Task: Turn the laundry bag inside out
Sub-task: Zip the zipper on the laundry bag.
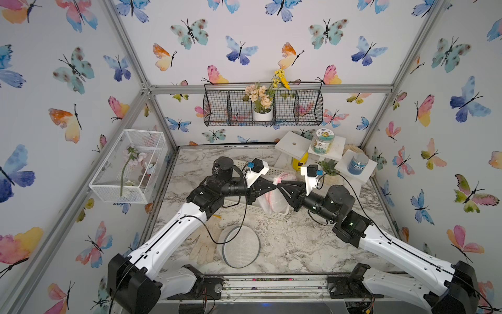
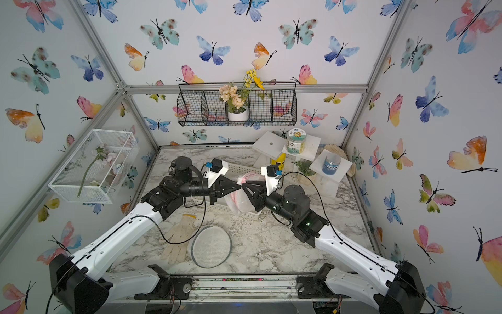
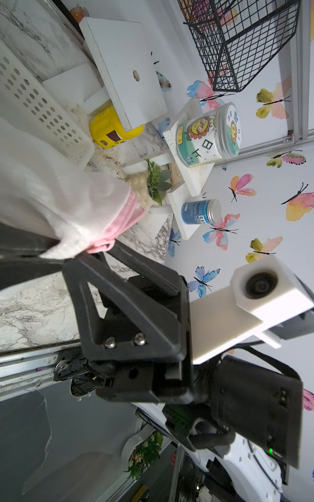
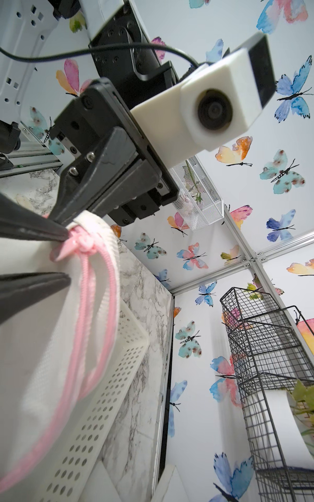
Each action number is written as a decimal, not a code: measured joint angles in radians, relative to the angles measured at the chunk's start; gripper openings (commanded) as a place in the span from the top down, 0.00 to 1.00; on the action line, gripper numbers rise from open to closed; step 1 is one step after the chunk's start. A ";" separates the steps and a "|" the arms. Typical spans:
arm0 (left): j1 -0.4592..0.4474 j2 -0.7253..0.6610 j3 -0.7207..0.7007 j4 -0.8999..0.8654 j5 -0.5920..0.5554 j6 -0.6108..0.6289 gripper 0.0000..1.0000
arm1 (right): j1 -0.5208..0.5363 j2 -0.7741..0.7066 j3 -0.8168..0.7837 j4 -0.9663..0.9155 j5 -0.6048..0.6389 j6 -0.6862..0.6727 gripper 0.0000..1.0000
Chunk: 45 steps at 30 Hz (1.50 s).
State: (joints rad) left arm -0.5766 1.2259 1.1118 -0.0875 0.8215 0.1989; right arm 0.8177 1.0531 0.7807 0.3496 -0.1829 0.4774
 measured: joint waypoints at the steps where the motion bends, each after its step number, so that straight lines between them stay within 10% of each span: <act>1: 0.000 0.000 0.000 0.000 0.000 0.002 1.00 | 0.000 0.001 0.000 0.002 0.000 0.000 0.77; 45: 0.001 0.000 0.000 -0.044 -0.035 0.034 1.00 | 0.000 0.020 0.010 0.021 -0.018 0.004 0.96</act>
State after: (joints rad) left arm -0.5758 1.2259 1.1122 -0.1318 0.7860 0.2333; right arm 0.8181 1.0733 0.7902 0.3706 -0.2012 0.4812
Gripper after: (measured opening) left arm 0.057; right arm 0.084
